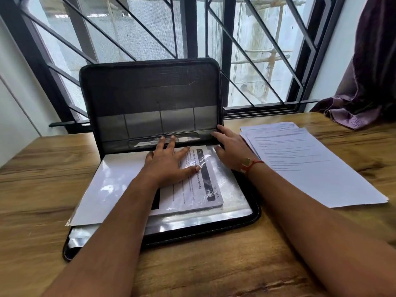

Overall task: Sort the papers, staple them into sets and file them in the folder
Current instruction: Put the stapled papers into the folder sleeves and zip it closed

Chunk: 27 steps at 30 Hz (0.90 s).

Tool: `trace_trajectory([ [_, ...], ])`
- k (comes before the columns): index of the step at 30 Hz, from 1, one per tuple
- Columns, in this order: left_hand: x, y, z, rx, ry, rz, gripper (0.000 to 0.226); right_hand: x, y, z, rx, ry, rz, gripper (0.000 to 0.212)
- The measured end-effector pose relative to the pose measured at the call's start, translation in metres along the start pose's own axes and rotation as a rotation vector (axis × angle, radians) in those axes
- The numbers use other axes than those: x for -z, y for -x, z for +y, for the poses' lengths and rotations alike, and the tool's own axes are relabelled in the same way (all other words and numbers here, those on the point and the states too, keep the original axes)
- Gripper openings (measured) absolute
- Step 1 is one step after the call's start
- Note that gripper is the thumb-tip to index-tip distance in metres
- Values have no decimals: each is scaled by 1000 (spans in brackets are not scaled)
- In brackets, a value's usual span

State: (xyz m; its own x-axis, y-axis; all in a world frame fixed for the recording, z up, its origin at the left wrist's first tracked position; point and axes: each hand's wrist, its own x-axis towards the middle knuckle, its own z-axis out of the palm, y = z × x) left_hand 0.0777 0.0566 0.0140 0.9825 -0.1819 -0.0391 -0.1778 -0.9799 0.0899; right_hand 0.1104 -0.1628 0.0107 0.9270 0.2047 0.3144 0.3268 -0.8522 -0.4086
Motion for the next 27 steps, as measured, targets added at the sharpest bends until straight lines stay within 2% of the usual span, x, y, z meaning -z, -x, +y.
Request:
trace_trajectory([
  [4,1,-1,-1,7,7,-17,101,-3,-6,8,-8,-43,-106,54],
  [11,2,4,3,12,51,-46,101,-10,-17,24,11,20,-166,59],
  [14,12,12,12,-42,61,-69,101,-10,-18,27,4,42,-174,57],
  [18,35,37,32,-155,265,-240,100,-8,-14,25,8,13,-162,53],
  [22,41,58,48,-238,214,-376,102,-1,-8,21,-19,-9,-140,50],
  [27,33,70,48,-228,235,-316,93,0,-7,22,-31,-26,-152,46],
])
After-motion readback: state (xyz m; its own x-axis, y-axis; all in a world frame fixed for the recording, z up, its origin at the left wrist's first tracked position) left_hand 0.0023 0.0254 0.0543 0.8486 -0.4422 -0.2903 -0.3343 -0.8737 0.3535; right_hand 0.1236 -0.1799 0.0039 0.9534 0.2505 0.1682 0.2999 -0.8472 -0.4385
